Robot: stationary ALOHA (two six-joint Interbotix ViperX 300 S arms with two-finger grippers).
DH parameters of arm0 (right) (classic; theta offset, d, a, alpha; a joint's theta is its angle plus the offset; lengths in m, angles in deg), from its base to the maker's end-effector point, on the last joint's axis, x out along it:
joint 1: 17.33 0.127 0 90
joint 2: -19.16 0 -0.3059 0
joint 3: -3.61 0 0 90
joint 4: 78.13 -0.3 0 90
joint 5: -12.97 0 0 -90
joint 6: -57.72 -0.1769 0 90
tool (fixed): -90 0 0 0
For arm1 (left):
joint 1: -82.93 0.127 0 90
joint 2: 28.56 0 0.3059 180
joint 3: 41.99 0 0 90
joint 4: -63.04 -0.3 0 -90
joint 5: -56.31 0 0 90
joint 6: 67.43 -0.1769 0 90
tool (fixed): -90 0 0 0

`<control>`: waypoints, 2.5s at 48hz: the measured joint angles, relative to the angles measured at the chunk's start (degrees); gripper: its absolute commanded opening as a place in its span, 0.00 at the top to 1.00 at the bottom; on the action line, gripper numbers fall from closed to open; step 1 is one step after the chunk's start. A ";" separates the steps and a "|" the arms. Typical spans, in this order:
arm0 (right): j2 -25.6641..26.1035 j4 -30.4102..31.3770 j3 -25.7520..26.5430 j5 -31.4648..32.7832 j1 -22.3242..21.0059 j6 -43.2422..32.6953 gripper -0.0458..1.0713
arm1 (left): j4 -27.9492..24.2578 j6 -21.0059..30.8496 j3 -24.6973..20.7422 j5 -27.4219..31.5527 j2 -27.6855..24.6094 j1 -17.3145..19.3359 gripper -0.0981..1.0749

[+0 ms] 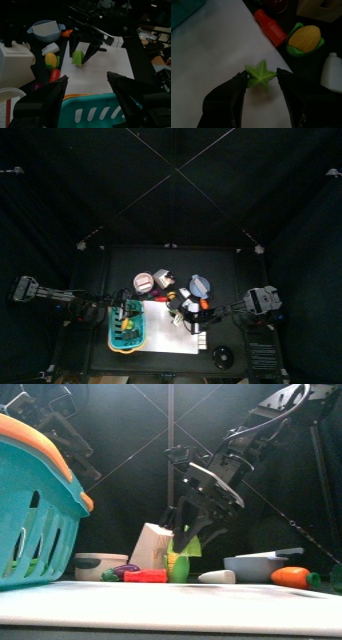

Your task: Hand over starfruit top to left hand

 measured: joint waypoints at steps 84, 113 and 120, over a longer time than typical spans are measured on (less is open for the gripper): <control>17.58 -1.14 -8.09 -28.56 -5.10 -0.70 0.29 | -42.19 -12.83 -19.07 -18.46 -33.84 -1.32 0.08; 17.67 -1.41 -8.44 -28.74 -5.45 -0.53 0.29 | -38.58 -17.67 -21.09 -18.90 -34.98 -2.90 0.08; 17.58 -1.41 -8.35 -28.74 -5.54 -0.53 0.29 | -39.29 -17.75 -22.15 -19.16 -36.65 -2.90 0.08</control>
